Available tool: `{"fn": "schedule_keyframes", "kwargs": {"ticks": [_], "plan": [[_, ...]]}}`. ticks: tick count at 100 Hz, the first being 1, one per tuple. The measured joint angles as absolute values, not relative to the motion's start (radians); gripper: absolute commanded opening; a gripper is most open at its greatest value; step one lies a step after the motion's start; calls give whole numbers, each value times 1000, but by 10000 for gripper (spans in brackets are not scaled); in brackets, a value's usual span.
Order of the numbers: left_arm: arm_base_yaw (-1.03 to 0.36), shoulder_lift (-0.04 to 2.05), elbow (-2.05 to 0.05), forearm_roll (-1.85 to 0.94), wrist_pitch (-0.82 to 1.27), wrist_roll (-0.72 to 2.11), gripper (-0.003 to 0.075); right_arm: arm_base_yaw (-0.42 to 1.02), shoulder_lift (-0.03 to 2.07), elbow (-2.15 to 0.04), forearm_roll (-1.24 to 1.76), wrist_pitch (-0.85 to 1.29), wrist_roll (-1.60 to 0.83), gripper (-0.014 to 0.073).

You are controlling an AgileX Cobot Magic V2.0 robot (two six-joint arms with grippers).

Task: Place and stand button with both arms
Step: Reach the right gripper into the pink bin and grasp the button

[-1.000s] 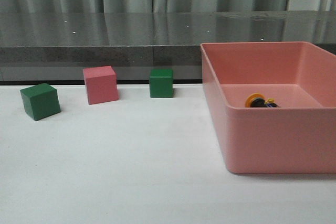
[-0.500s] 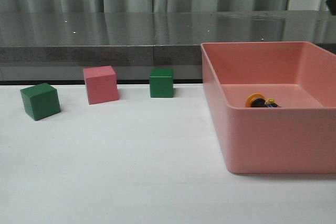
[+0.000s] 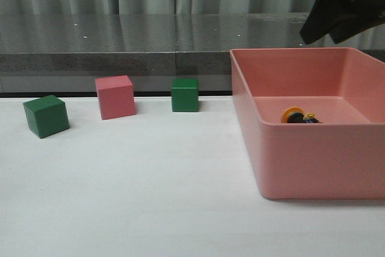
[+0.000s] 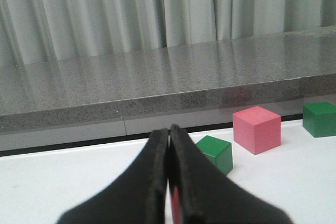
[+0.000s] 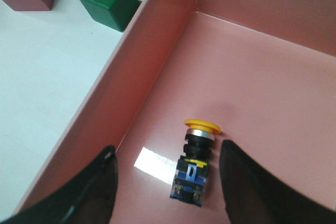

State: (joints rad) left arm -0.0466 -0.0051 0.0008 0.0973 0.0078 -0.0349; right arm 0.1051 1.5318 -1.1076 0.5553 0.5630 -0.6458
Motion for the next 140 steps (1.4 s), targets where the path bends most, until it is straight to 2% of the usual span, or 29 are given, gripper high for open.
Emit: {"fn": "schedule_keyframes", "kwargs": {"ticks": [31,109,118,133,140], "plan": [[-47,-5,1,97,8,-35,-19,120,1705,-1124,500,451,-652,440],[-47,-5,1,97,8,-35,-19,124,1881,-1128,492,510,-654,429],[-47,-5,1,97,8,-35,-19,124,1887,-1128,492,513,-654,339],[-47,-5,1,97,8,-35,-19,124,1887,-1128,492,522,-652,48],[-47,-5,1,97,8,-35,-19,124,1887,-1128,492,531,-652,-6]]}}
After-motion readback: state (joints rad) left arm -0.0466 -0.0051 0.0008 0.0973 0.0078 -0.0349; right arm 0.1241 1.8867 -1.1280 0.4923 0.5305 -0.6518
